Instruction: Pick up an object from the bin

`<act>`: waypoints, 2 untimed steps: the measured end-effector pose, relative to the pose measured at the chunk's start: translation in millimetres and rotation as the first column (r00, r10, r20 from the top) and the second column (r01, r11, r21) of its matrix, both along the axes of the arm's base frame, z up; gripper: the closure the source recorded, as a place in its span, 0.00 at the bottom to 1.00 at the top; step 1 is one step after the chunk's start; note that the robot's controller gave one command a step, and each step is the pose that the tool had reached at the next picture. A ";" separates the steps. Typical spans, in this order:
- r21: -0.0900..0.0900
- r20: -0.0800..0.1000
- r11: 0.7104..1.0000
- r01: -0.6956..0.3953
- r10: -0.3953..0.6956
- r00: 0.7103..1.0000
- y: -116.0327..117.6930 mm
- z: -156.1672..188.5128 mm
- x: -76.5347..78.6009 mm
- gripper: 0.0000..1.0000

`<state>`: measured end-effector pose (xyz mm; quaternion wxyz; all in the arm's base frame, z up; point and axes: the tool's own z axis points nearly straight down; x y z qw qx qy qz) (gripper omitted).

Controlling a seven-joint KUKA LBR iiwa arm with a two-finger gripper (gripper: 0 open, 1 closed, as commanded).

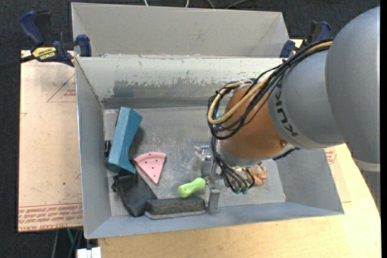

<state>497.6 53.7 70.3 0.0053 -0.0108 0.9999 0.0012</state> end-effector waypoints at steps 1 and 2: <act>0.000 -0.001 1.000 0.000 0.000 1.000 0.0 0.4 0.0 1.00; 0.000 0.000 1.000 0.000 0.000 1.000 0.0 0.0 0.0 0.00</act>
Offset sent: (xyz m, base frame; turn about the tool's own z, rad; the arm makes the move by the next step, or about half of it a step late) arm 0.0000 0.0000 0.0000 0.0000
